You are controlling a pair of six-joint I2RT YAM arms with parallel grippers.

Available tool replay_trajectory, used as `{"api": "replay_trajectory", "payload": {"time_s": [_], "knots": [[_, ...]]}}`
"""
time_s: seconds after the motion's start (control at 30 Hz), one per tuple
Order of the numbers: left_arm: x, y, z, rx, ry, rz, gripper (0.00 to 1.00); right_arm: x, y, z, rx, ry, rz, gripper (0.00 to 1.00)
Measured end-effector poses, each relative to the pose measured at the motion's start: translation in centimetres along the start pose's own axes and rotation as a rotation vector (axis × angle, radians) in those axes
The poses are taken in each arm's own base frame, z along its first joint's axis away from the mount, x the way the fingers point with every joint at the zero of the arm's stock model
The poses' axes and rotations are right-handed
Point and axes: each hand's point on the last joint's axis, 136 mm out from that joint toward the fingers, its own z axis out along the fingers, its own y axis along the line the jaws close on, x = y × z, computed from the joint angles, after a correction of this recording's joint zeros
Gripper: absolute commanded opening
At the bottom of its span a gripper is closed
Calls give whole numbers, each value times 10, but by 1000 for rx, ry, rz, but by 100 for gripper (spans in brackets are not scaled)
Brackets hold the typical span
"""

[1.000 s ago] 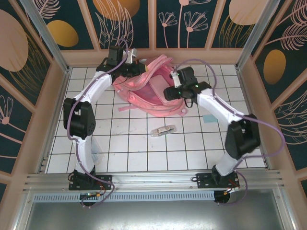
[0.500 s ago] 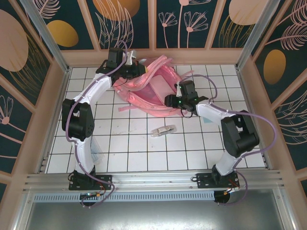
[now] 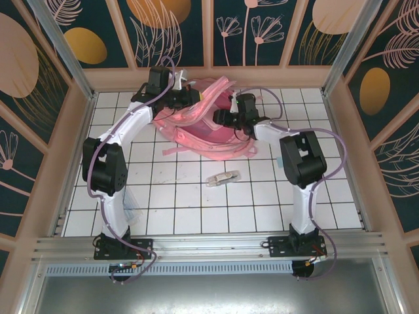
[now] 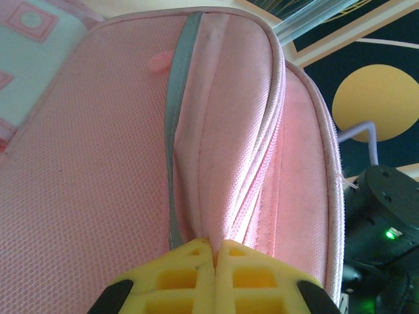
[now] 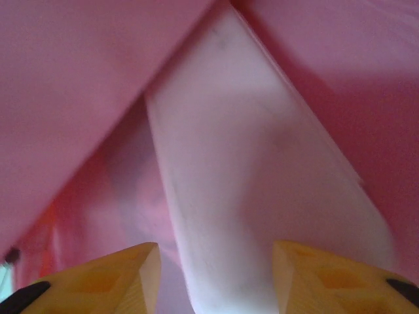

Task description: Pack books, pencil case, and school supplies into a backpack

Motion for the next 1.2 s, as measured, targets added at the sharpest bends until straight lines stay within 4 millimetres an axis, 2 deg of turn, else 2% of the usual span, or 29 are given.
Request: {"api": "replay_trajectory", "payload": {"time_s": [0.1, 0.23, 0.3, 0.33, 0.37, 0.4, 0.43, 0.5, 0.53, 0.63, 0.7, 0.87, 0.97, 1.1, 1.2], "knots": [[0, 0, 0, 0, -1, -7, 0, -3, 16, 9, -48, -5, -18, 47], [-1, 0, 0, -6, -5, -11, 1, 4, 27, 7, -68, 3, -37, 48], [-2, 2, 0, -17, -12, -10, 11, 12, 23, -3, -44, 17, -38, 53], [-2, 3, 0, -22, -16, -9, 14, 16, 20, -12, -22, 23, -40, 60], [-3, 3, 0, -28, -19, -9, 20, 18, 19, -22, -1, 24, -43, 72], [-3, 3, 0, -33, -24, -6, 25, 20, 19, -33, 21, 24, -48, 89], [-3, 3, -2, -40, -29, -2, 34, 19, 21, -44, 37, 17, -59, 99], [-3, 2, -8, -56, -47, 3, 55, 16, 23, -67, 70, -11, -71, 99], [-2, 2, -12, -70, -55, 5, 70, 15, 23, -81, 91, -27, -67, 99], [7, 8, -27, -131, -79, 9, 99, 10, 17, -112, 130, -57, -54, 99], [16, 16, -40, -188, -93, 2, 99, 5, 10, -126, 151, -74, -41, 99], [48, 53, -82, -423, -139, -33, 99, 1, -11, -153, 224, -98, -27, 99], [68, 90, -118, -619, -182, -74, 99, 2, -16, -159, 259, -102, -37, 99], [114, 149, -170, -891, -214, -185, 99, 19, -24, -161, 294, -85, -37, 99], [155, 187, -199, -1053, -202, -261, 99, 37, -29, -158, 321, -51, -39, 99]]}}
